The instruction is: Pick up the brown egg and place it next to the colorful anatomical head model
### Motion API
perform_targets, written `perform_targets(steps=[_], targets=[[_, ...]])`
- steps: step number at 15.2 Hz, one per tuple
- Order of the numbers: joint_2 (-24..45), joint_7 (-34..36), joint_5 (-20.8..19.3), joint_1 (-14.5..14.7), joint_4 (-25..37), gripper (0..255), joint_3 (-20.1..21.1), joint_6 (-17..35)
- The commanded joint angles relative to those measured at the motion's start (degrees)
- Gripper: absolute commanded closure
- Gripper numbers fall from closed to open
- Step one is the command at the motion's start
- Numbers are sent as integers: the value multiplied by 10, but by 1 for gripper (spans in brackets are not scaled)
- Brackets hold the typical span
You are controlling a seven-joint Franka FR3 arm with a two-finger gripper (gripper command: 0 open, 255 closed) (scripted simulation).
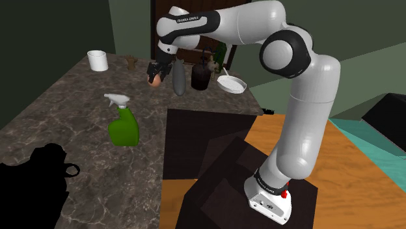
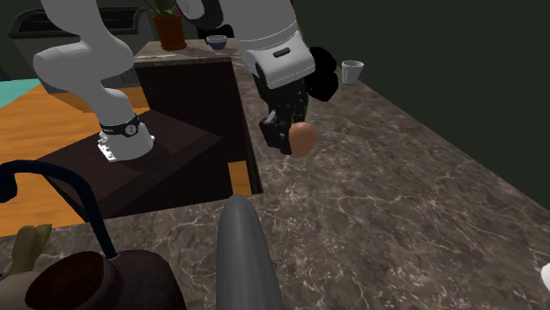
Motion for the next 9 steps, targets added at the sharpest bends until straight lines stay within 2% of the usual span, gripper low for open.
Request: perform_targets(steps=[1, 9], targets=[[-4, 4, -2, 0, 9, 255, -1, -13], [-16, 20, -11, -1, 54, 255, -3, -67]])
